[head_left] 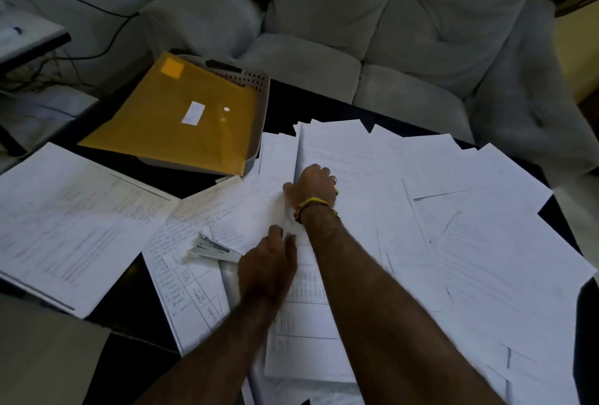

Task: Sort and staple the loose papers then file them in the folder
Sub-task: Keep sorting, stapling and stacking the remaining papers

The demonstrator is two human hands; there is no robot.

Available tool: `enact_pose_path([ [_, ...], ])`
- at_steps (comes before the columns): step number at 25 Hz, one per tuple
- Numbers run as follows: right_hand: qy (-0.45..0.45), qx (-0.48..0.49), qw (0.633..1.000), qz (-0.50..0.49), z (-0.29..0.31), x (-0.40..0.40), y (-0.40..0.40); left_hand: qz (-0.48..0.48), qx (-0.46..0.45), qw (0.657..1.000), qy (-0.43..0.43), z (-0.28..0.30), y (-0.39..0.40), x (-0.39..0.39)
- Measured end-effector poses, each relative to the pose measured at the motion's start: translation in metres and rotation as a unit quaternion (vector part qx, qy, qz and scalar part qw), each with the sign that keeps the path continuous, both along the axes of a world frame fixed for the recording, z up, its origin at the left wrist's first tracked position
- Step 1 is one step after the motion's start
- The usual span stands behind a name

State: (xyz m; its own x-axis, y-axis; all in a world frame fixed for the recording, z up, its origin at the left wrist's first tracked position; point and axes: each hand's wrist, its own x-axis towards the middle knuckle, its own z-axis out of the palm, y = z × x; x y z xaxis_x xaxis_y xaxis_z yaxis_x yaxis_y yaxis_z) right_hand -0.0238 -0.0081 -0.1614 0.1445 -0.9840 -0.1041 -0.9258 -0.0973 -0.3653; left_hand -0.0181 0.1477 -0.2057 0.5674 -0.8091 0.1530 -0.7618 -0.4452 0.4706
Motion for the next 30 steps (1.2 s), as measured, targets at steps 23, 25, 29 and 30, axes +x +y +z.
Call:
enact_pose_path([
  [23, -0.222, -0.265, 0.932, -0.110, 0.139, -0.026, -0.009, -0.027, -0.041, 0.998, 0.025, -0.002, 0.001, -0.004],
  [25, -0.157, -0.325, 0.929, -0.081, 0.169, -0.044, 0.007, -0.025, -0.038, 0.998, 0.034, 0.000, 0.002, -0.004],
  [29, 0.051, -0.279, 0.959, 0.022, 0.160, -0.078, 0.071, -0.014, -0.021, 0.997, 0.075, 0.011, 0.005, -0.003],
  [30, 0.084, -0.228, 0.969, 0.049, 0.142, -0.083, 0.093, -0.004, -0.019, 0.995, 0.098, 0.012, 0.005, -0.004],
])
